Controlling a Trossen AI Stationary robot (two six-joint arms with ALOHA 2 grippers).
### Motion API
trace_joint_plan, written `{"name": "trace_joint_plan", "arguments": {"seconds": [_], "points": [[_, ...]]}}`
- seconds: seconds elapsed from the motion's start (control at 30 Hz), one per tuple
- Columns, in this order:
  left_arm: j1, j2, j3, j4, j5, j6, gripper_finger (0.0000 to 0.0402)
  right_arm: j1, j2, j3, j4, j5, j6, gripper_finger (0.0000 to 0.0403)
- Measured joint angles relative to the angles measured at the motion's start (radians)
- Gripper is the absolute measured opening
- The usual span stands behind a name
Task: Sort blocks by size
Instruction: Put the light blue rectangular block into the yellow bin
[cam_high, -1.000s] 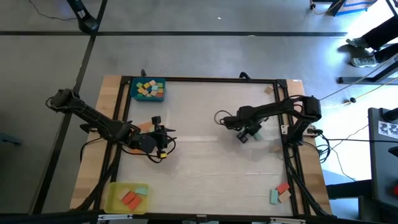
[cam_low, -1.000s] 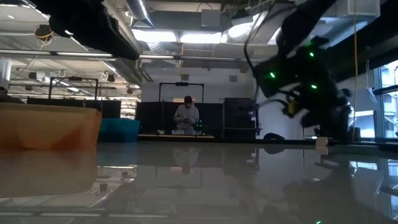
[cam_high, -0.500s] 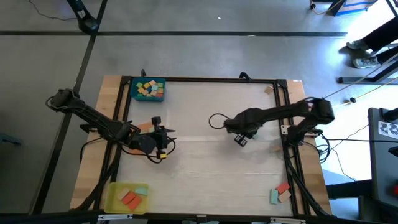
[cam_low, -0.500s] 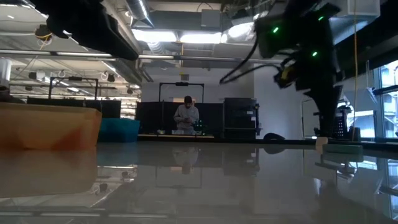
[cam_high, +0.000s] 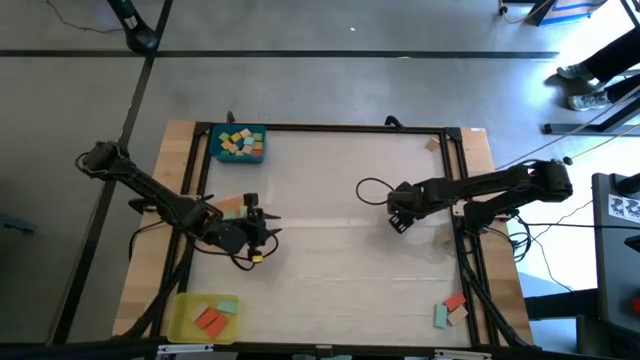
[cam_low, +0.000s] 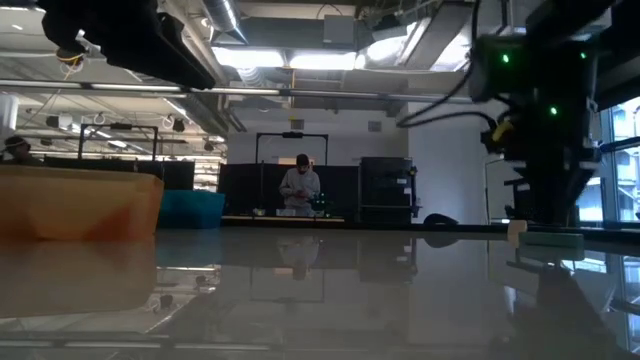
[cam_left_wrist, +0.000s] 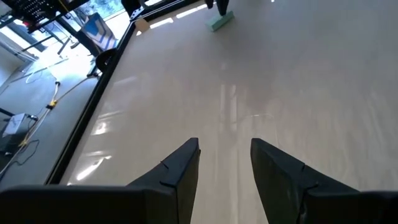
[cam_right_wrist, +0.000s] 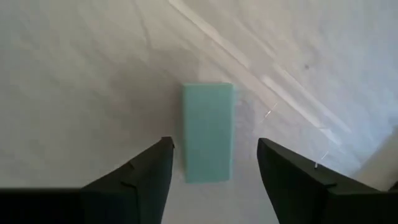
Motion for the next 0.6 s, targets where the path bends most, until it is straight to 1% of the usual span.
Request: {"name": "trace_joint_plan", "arguments": {"seconds": [0.13, 0.2, 0.3, 0.4, 0.5, 0.6], "points": [[0.001, 0.000, 0.000, 0.000, 0.000, 0.000, 0.0133, -0.016, -0.001, -0.076, 0.069, 0.001, 0.006, 0.0236], [0.001, 0.000, 0.000, 0.001, 0.000, 0.000, 0.0133, -0.015, -0.001, -0.106, 0.133, -0.012, 0.006, 0.0236], [0.001, 0.000, 0.000, 0.002, 0.000, 0.000, 0.0133, -0.015, -0.004, -0.134, 0.198, -0.046, -0.003, 0.0236], [0.001, 0.000, 0.000, 0.003, 0.000, 0.000, 0.0133, -0.015, -0.004, -0.146, 0.218, -0.052, -0.013, 0.0235], [0.002, 0.000, 0.000, 0.005, 0.000, 0.001, 0.0133, -0.015, -0.004, -0.148, 0.224, -0.054, -0.023, 0.0218], [0.002, 0.000, 0.000, 0.014, 0.000, 0.034, 0.0133, -0.015, -0.004, -0.149, 0.235, -0.054, -0.053, 0.0182]]}}
